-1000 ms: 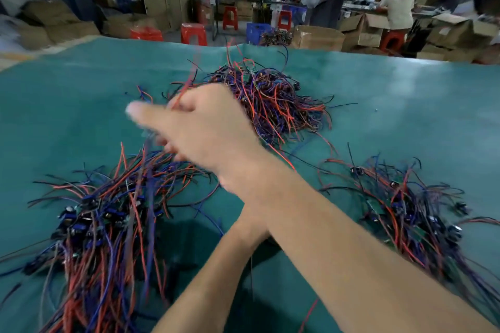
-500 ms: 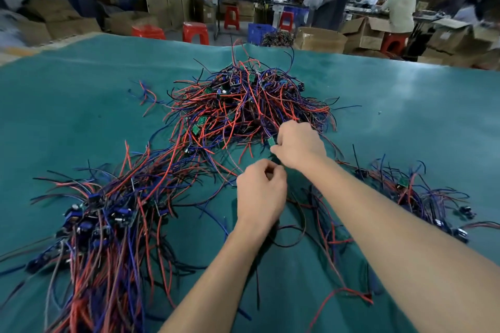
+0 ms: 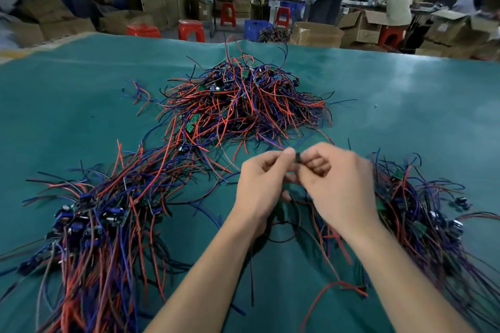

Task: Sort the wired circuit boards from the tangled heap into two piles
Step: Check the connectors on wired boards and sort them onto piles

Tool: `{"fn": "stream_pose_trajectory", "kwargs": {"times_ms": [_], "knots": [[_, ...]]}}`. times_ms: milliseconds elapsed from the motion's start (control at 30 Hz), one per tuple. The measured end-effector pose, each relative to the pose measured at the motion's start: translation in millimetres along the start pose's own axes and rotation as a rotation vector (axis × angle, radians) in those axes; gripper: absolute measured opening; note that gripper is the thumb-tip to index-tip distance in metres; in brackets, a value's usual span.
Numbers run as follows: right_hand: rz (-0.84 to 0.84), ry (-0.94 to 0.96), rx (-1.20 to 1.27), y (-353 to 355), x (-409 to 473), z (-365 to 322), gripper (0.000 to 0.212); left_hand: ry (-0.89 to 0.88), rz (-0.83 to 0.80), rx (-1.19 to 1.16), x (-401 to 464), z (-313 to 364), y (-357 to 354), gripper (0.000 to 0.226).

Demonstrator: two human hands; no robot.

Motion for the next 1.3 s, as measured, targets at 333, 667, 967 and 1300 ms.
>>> {"fn": "stream_pose_trajectory", "kwargs": {"times_ms": [333,667,967,1300], "knots": [[0.057,-0.194,0.573,6,-10,46,0.004,0.083,-0.247,-0.206,-4,-2,-20,0.022],[-0.104,-0.236,0.903,-5,-10,46,0.007,0.126,-0.455,-0.106,-8,-13,-29,0.02],[0.007,-0.123,0.56,16,-5,58,0.016,0.089,-0.525,0.023,-9,-12,-27,0.026],[0.431,-0.111,0.404,65,-10,78,0.019,0.098,-0.573,0.093,-10,-14,-31,0.028]]}}
Point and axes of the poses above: each hand's wrist, its own x-axis towards the middle knuckle, its own y-axis out of the back of the hand, z = x × y, the point moved 6 cm from there along x, towards the middle knuckle, and after that the axes turned 13 degrees about -z, right-handed, at the moved point
